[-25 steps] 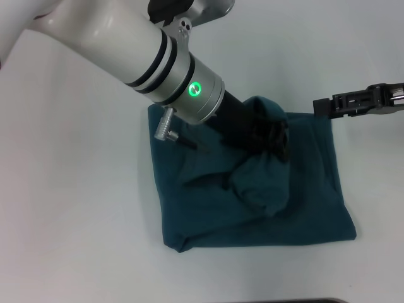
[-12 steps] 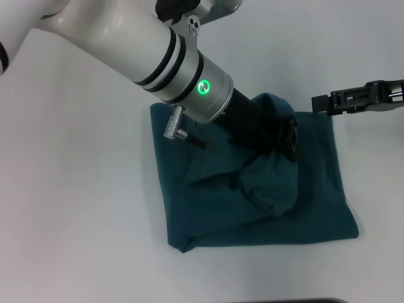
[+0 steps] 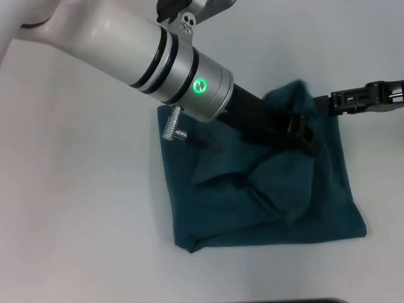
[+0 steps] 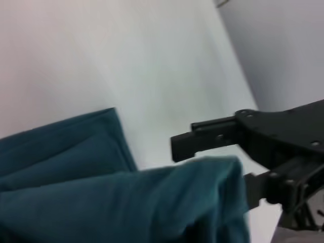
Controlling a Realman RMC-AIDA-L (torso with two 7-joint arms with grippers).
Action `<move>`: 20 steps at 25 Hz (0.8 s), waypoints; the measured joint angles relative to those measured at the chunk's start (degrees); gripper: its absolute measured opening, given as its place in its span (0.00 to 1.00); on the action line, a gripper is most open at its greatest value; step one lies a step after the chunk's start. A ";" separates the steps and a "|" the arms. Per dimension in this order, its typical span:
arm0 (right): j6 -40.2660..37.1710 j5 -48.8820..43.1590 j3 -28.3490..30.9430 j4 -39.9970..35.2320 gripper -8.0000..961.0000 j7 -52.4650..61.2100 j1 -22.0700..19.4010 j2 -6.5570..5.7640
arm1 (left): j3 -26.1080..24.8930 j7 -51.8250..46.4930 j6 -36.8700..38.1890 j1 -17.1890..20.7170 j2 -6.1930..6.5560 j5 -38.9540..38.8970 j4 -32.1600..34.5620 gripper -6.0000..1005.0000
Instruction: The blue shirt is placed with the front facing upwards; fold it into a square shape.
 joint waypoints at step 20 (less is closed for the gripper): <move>-0.61 0.13 0.08 -0.01 0.82 0.40 -0.14 -0.19 | -22.94 5.62 21.87 14.22 0.64 -0.64 -14.13 0.68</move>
